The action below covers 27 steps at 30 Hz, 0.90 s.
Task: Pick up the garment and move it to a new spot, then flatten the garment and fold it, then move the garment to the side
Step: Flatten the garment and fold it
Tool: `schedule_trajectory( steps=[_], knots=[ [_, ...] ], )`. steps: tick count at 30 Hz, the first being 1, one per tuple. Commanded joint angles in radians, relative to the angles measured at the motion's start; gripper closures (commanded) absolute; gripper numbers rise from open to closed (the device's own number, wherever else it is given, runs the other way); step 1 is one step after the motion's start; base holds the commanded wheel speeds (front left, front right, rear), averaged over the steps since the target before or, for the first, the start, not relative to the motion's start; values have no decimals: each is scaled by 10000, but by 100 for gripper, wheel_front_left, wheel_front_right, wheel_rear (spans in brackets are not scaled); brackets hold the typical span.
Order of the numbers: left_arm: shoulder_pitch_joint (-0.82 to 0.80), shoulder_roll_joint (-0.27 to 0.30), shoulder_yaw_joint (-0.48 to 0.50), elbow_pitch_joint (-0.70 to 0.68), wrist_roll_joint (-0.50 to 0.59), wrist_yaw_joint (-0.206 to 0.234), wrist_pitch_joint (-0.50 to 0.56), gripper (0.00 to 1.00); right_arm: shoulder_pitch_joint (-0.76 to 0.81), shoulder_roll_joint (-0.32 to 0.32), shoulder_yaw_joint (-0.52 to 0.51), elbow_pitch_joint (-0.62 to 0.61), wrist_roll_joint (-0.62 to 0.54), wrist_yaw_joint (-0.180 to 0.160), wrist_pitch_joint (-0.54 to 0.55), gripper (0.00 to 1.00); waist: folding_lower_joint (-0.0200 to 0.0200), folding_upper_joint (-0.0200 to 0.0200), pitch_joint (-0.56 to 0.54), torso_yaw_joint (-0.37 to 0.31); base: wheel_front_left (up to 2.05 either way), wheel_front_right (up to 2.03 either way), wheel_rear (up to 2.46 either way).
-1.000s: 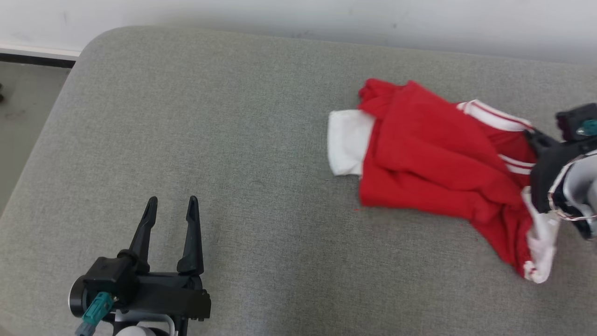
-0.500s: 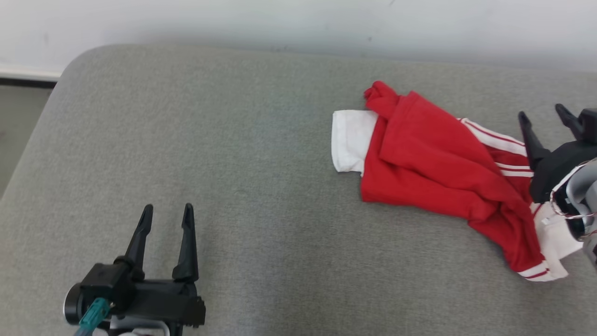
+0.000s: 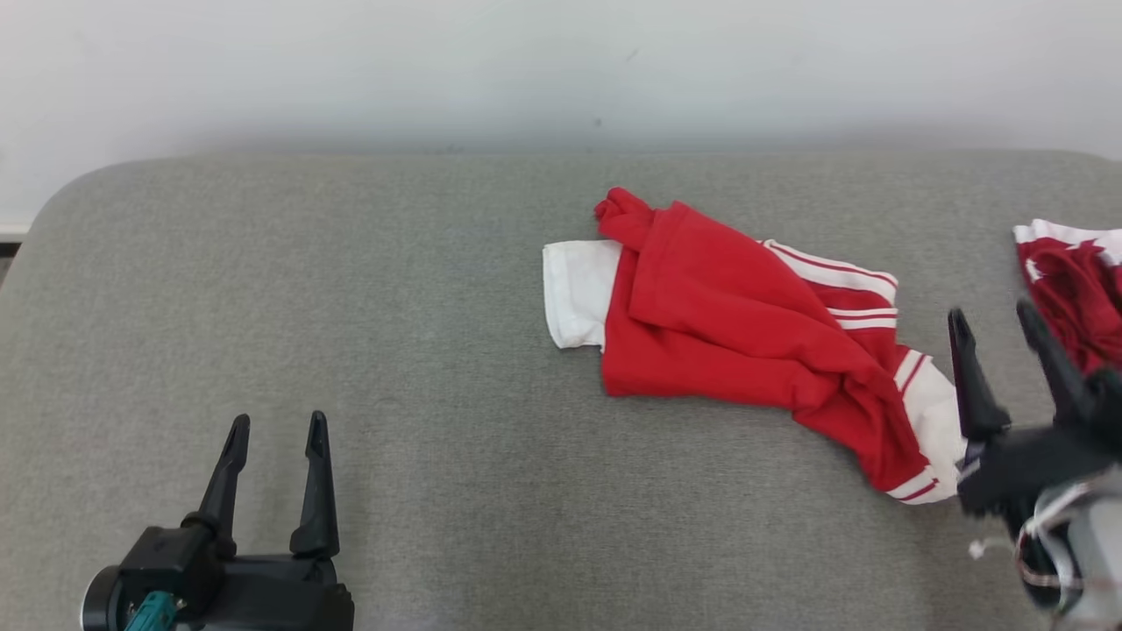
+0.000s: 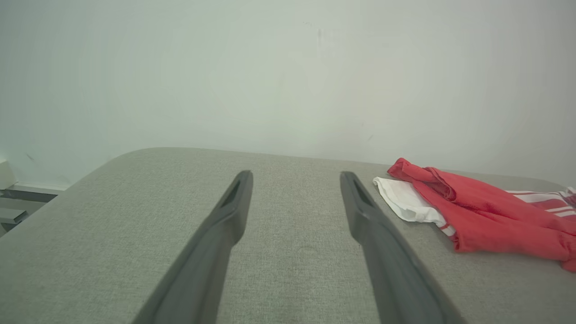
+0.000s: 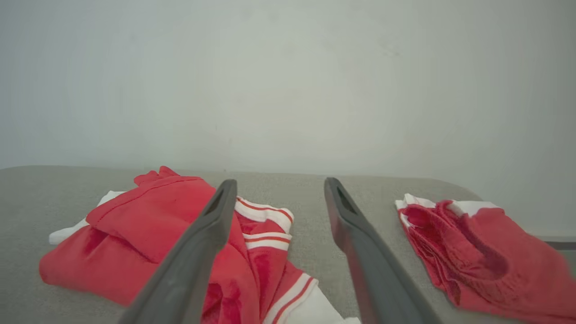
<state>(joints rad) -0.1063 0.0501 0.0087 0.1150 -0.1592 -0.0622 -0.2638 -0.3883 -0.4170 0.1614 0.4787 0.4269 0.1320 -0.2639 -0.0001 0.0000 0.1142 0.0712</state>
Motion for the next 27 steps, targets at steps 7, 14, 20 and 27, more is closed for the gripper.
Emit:
schedule_trajectory(
  steps=[7,14,20,27],
  knots=[
    [254,10,86,-82,111,-55,-5,0,2305,1405,-1691,-2481,-786,-30,1,0,1,0,-166,-381,0,0,0],
    [281,10,117,-26,99,-50,-5,0,3448,2185,-1726,-4380,-1246,-30,1,0,1,0,-114,-429,0,0,0],
    [305,11,174,12,95,-48,-5,0,3631,2380,-1530,-4624,-1456,-30,1,0,1,0,-97,-433,0,0,0],
    [24,10,80,150,193,-128,-3,0,3515,2354,-1296,-4576,-1419,-30,0,0,1,0,35,-492,0,0,0]
  ],
)
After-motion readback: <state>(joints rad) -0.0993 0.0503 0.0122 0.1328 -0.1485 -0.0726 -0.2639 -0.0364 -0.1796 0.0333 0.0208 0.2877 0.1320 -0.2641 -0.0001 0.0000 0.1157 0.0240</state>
